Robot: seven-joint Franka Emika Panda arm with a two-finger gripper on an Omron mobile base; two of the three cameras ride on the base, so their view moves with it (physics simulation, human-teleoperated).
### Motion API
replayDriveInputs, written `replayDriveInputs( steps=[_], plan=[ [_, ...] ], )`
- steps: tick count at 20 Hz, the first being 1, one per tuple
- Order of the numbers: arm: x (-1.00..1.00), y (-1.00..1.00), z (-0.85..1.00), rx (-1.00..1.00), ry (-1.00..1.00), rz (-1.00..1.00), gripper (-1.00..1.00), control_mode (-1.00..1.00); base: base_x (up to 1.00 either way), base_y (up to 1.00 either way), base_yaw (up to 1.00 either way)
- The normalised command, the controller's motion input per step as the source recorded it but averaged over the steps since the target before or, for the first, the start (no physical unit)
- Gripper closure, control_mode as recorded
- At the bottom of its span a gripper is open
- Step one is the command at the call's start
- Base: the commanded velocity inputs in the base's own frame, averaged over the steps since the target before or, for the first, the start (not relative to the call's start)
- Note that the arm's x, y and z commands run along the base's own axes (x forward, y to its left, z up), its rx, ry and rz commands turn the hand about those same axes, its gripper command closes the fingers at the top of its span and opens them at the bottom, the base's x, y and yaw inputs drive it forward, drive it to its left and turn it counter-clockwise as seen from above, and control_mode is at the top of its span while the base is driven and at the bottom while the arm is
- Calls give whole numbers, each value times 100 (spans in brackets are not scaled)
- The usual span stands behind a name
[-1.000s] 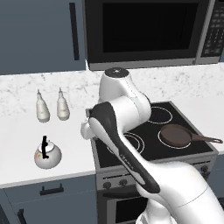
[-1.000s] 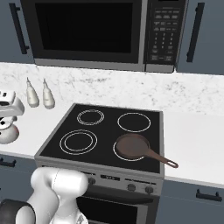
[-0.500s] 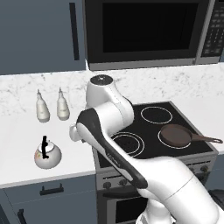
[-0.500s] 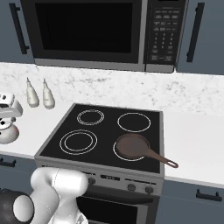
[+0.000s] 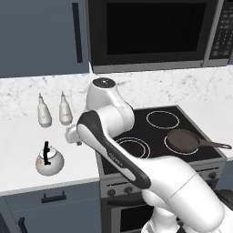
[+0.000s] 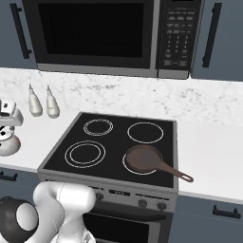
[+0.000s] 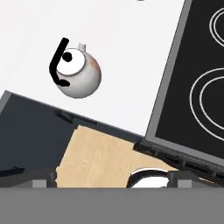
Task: Pick the kettle from the counter and place it on a stove burner. Then turn the burner on.
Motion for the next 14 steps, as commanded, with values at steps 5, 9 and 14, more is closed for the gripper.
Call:
replayDriveInputs(
  steps=[5,9,14],
  plan=[
    [0,29,0,18,-1,1,-100,-100,0,0,0],
    [0,55,0,-1,4,1,-100,-100,0,0,0],
    [5,64,0,-5,0,0,-100,-100,0,0,0]
  ],
)
